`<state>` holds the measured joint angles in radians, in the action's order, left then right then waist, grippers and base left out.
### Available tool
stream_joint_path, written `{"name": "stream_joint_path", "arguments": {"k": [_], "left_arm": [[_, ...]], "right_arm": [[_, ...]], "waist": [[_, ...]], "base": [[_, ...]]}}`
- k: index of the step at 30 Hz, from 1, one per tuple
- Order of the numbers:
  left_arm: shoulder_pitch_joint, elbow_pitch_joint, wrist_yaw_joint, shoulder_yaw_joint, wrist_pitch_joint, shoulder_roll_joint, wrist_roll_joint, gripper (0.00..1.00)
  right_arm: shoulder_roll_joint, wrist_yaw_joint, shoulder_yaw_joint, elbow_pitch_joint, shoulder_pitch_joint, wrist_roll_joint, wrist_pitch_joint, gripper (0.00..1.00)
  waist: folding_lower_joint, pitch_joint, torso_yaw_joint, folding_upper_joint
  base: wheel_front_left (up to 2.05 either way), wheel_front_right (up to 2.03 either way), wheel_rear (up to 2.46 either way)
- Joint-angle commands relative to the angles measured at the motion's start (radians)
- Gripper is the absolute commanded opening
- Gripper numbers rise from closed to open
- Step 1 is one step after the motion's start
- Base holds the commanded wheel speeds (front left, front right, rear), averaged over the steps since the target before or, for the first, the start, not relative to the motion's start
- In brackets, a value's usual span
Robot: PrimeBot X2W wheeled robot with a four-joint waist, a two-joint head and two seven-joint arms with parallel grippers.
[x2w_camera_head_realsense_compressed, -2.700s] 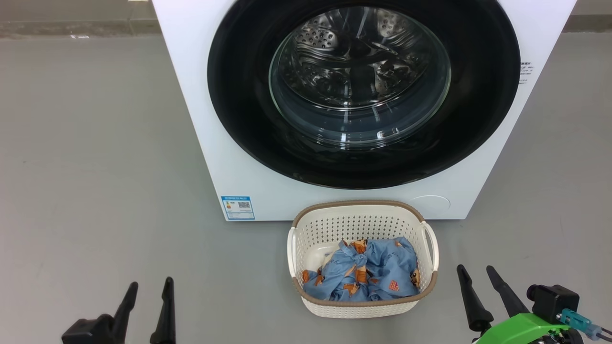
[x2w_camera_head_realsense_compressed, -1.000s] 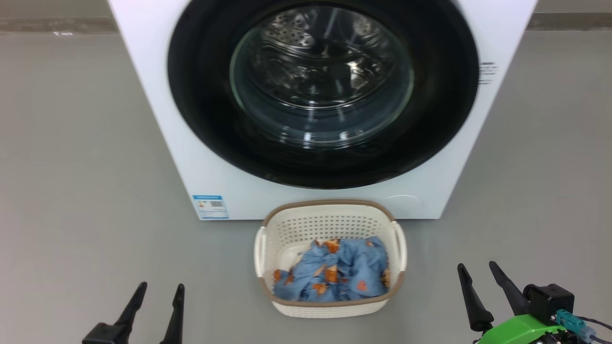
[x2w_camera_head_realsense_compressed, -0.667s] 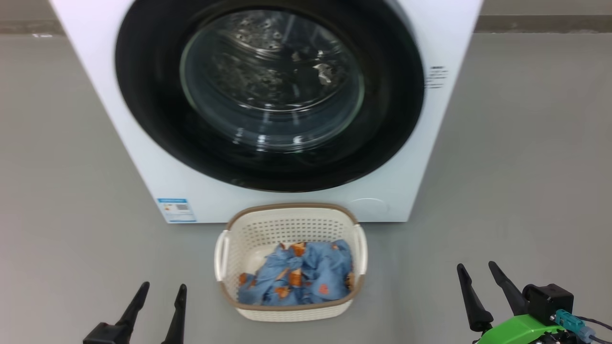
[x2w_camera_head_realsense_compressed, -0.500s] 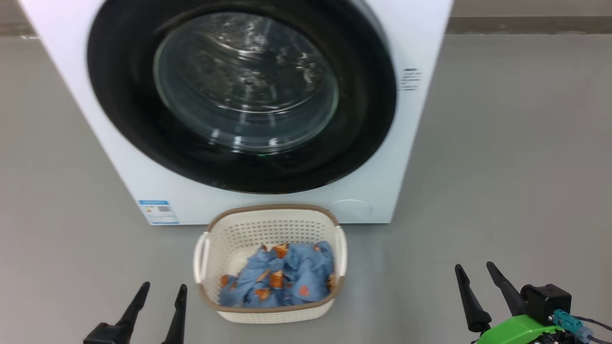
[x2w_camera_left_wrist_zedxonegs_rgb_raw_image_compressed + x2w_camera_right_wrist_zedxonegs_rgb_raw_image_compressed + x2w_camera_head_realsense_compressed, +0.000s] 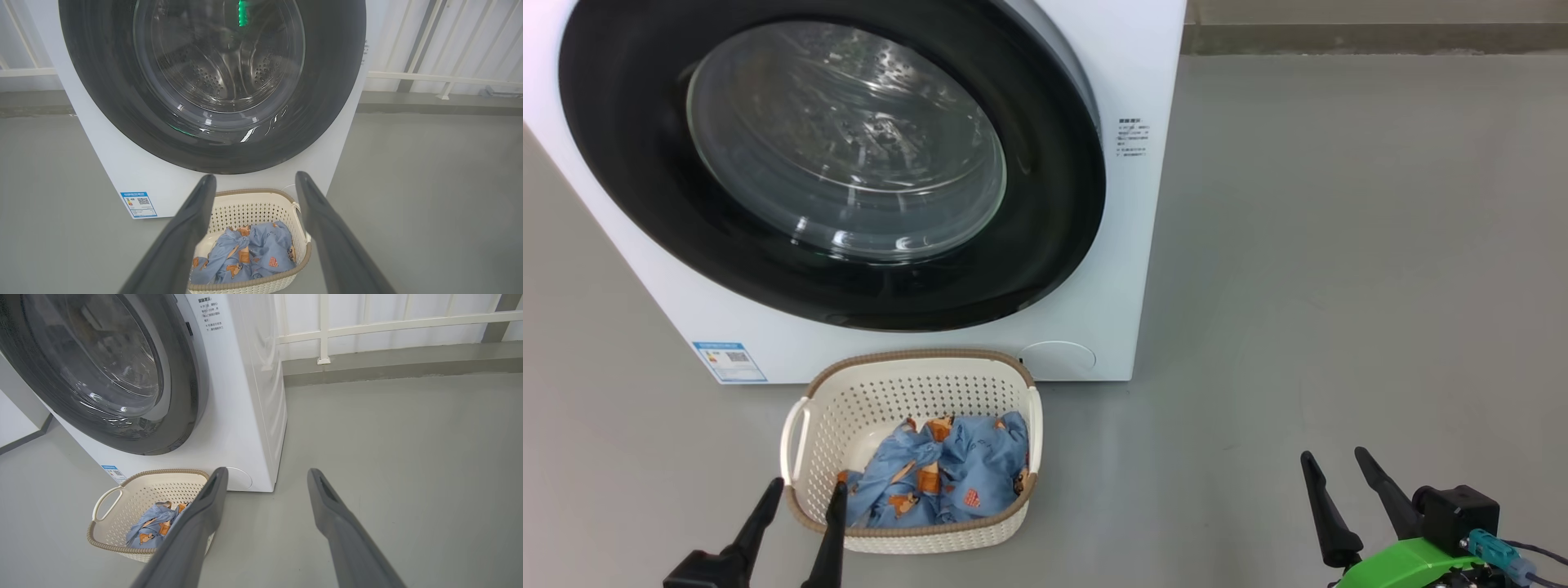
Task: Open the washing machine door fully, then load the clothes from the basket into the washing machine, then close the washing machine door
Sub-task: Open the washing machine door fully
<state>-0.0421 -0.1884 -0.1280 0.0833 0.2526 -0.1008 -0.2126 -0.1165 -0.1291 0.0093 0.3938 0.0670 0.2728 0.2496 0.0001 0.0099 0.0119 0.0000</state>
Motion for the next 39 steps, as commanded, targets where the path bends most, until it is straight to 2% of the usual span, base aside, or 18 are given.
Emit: {"name": "stream_joint_path", "arguments": {"k": [1,9,10,11,13,25,39], "left_arm": [[0.023,0.024,-0.003,-0.032,0.009,-0.015,-0.007,1.00],[0.026,0.024,-0.003,-0.031,0.009,-0.010,-0.011,1.00],[0.026,0.024,-0.003,-0.030,0.009,-0.009,-0.011,1.00],[0.027,0.025,-0.003,-0.030,0.009,-0.008,-0.012,1.00],[0.028,0.025,-0.003,-0.029,0.009,-0.006,-0.013,1.00],[0.042,0.027,-0.003,-0.022,0.009,0.006,-0.022,1.00],[0.076,0.024,-0.003,-0.002,0.009,0.006,-0.031,1.00]], "right_arm": [[-0.005,-0.002,0.022,-0.024,0.027,-0.009,0.012,1.00],[0.006,-0.002,0.018,-0.031,0.039,0.010,0.012,1.00],[0.010,-0.002,0.016,-0.032,0.043,0.019,0.012,0.66],[0.013,-0.002,0.015,-0.033,0.048,0.029,0.012,0.41],[0.021,-0.002,0.014,-0.036,0.059,0.056,0.012,0.00],[0.050,-0.002,0.022,-0.069,0.158,0.227,0.012,0.00],[0.058,-0.002,0.029,-0.109,0.348,0.564,0.012,0.00]], "waist": [[-0.0001,0.002,0.001,0.0000],[-0.0001,0.004,0.000,0.0000],[-0.0001,0.006,-0.001,0.0000],[-0.0001,0.006,-0.001,0.0000],[-0.0001,0.009,-0.001,0.0000],[-0.0001,0.028,0.013,0.0000],[-0.0001,0.066,0.037,0.0000]], "base": [[0.24,0.24,-0.47],[0.03,0.03,-0.06],[0.00,0.00,0.00],[0.00,0.00,0.00],[0.00,0.00,0.00],[0.00,0.00,0.00],[0.00,0.00,0.00]]}}
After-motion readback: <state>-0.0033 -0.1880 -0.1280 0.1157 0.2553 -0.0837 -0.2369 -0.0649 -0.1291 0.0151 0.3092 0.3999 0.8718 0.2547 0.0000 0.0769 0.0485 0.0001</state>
